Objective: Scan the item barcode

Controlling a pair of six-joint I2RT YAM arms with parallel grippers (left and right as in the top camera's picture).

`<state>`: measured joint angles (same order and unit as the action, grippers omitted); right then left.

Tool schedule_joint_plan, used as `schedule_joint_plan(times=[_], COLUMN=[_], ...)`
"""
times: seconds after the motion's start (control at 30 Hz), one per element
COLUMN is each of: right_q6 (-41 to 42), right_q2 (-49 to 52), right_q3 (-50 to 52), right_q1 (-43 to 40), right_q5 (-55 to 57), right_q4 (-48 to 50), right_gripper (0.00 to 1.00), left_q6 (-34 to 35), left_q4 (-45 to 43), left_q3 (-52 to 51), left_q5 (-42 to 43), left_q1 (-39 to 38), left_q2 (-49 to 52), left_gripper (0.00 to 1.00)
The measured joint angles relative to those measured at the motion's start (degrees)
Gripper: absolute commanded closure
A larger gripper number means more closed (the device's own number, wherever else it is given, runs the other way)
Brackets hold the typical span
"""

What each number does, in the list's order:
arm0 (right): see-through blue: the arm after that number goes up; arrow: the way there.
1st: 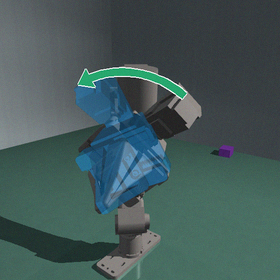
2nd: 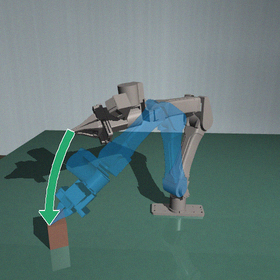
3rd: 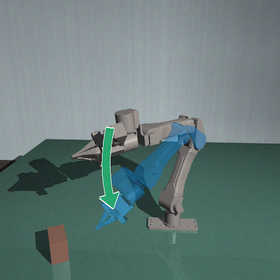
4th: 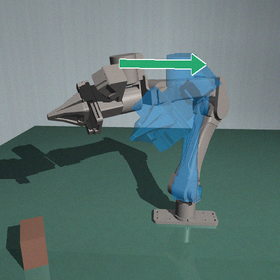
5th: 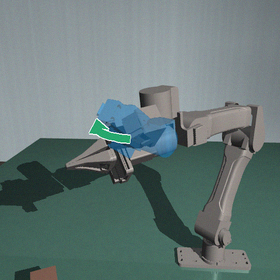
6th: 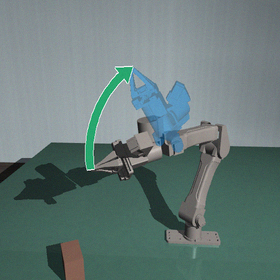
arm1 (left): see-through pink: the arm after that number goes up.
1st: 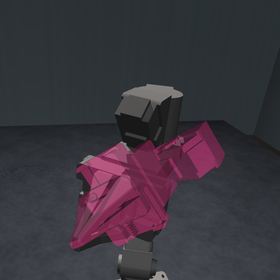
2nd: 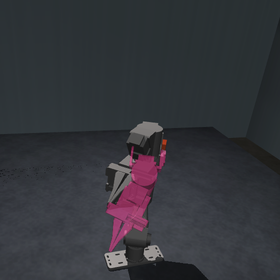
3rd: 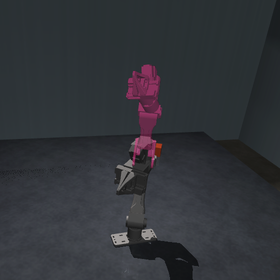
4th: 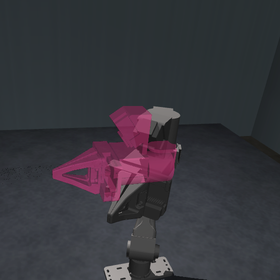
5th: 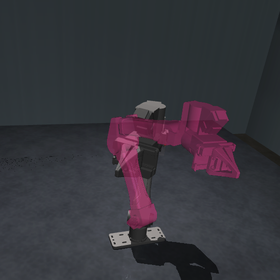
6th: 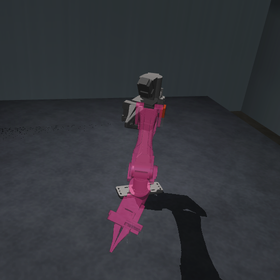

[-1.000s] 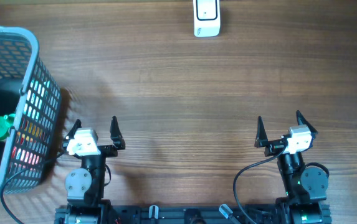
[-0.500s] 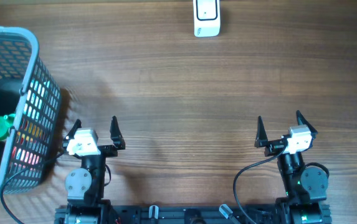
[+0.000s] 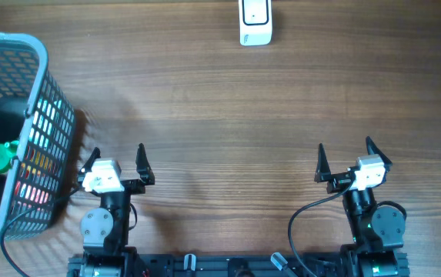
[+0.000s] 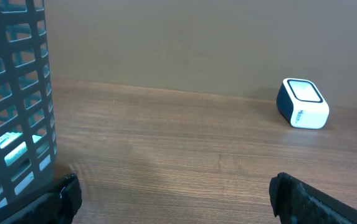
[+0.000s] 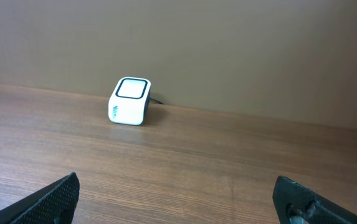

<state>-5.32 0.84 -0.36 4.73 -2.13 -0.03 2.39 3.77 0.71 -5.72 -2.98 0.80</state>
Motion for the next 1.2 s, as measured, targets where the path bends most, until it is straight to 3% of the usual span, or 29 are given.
schedule_joint_plan(times=[0.3,0.47,0.57,0.83,1.07,1.2], right_q6=[0.0,0.0,0.0,0.0,0.0,0.0], right_q2=[0.0,0.0,0.0,0.0,0.0,0.0], right_q3=[0.0,0.0,0.0,0.0,0.0,0.0], right_q1=[0.0,0.0,0.0,0.0,0.0,0.0], right_q5=[0.0,0.0,0.0,0.0,0.0,0.0], right_q4=[0.0,0.0,0.0,0.0,0.0,0.0], right_gripper=[0.0,0.0,0.0,0.0,0.0,0.0], left_q6=[1.0,1.8,2.6,6.4,7.3,13.0], left_q4=[2.0,11.2,18.1,38.4,39.5,39.1], left_q3=[0.5,5.6,16.4,42.4,48.8,50.4], left_q5=[5.5,7.0,7.4,13.6,34.2,31.5], left_q1=[0.0,0.0,0.0,0.0,0.0,0.0], left_q2=[0.0,0.0,2.0,22.3,34.8,39.4], left_gripper=[0.0,0.0,0.0,0.0,0.0,0.0])
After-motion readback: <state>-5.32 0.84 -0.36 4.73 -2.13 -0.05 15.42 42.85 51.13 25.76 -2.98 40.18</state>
